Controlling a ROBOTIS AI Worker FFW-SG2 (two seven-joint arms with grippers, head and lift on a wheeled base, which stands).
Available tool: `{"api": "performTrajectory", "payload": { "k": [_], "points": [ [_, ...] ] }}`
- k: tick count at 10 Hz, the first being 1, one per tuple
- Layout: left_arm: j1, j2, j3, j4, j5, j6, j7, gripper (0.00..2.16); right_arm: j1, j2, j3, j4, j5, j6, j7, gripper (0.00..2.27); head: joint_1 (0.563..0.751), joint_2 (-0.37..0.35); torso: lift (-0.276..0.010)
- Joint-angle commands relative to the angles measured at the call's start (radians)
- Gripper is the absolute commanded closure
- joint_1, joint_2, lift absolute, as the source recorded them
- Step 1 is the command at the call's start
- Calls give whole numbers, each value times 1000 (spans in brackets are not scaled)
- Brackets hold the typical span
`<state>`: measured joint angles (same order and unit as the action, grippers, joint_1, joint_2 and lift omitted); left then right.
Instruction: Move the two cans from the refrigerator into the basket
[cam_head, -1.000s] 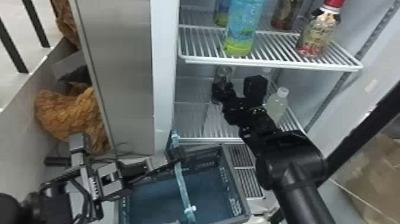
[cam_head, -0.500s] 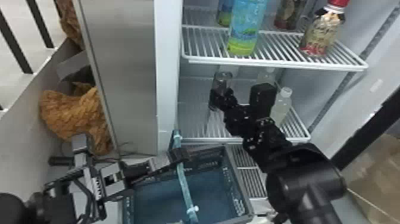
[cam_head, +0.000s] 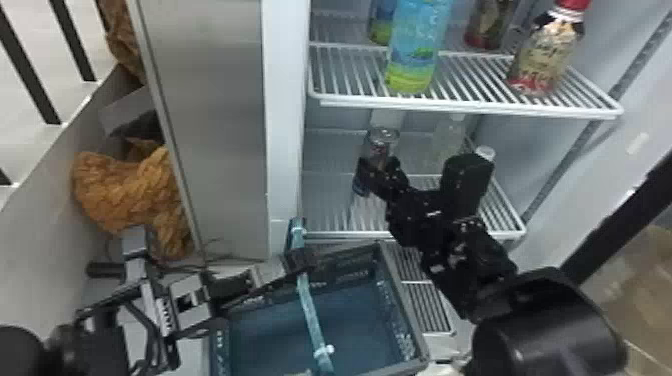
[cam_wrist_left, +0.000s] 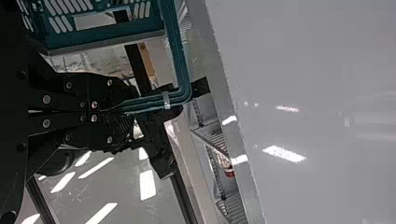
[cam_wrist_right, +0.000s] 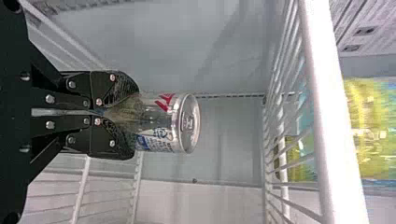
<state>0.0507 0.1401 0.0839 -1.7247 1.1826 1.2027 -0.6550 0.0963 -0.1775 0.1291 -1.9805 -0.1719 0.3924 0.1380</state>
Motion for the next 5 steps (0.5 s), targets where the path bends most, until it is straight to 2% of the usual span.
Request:
{"api": "performTrajectory", "payload": {
  "k": [1,5],
  "points": [
    [1,-1,2,1,0,0,0,1210,58,-4,-15,-77,-20,25,3,1285,695,-141,-219],
    [6,-2,6,-2,0,-5,0,1210,198,-28,-29,-266,-73,66,20,1285,695,-138,-219]
  ]
}}
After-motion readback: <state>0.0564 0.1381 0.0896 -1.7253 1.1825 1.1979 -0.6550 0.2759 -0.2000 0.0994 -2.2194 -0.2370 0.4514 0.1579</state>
